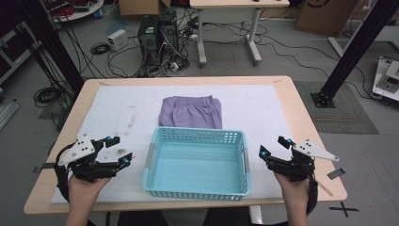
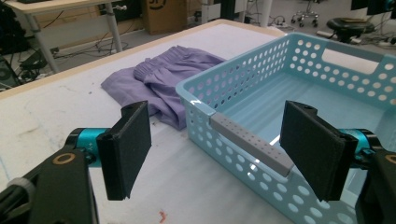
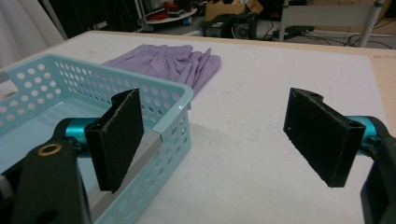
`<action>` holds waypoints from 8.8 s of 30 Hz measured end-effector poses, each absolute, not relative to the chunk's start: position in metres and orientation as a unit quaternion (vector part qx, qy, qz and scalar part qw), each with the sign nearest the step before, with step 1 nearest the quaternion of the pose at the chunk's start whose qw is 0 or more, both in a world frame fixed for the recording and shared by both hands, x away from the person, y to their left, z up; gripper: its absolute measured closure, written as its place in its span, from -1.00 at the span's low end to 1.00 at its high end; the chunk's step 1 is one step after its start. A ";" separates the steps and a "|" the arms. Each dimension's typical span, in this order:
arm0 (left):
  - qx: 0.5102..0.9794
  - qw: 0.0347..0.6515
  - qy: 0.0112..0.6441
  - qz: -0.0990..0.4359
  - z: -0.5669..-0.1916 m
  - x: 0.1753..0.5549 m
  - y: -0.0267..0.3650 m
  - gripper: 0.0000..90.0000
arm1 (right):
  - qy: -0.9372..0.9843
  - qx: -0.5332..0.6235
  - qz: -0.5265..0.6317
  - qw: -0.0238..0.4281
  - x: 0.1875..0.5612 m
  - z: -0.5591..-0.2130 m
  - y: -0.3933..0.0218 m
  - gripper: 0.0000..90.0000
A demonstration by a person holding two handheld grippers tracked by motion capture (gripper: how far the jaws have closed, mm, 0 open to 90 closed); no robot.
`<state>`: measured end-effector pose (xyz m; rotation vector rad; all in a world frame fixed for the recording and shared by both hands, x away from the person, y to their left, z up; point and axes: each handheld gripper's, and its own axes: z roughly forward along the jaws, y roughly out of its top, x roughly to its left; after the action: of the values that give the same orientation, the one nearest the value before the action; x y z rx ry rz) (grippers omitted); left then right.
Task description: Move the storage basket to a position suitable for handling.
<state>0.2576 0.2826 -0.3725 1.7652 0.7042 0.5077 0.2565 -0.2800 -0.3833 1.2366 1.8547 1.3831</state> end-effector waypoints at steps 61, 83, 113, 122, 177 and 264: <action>0.796 0.499 0.303 0.160 -0.439 0.307 0.242 -0.37 | 0.763 0.394 0.455 0.235 0.265 -0.446 -0.253 -0.47; 0.812 0.494 0.289 0.114 -0.438 0.304 0.259 -0.16 | 0.787 0.350 0.480 0.170 0.264 -0.444 -0.268 -0.15; 0.751 0.561 0.317 0.144 -0.412 0.245 0.234 -0.35 | 0.709 0.423 0.524 0.209 0.195 -0.413 -0.237 -0.39; 0.768 0.544 0.325 0.091 -0.423 0.267 0.224 -0.34 | 0.732 0.440 0.500 0.143 0.219 -0.427 -0.230 -0.21; 0.723 0.531 0.432 0.100 -0.370 0.413 0.229 -0.05 | 0.730 0.456 0.490 0.142 0.378 -0.361 -0.196 0.14; 0.773 0.401 0.462 0.168 -0.451 0.393 0.181 0.07 | 0.773 0.501 0.342 0.184 0.389 -0.449 -0.140 0.59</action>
<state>0.3930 0.1810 -0.4509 1.9551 1.1672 0.4243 0.3885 -0.1398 -0.4495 1.4141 2.1800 0.9644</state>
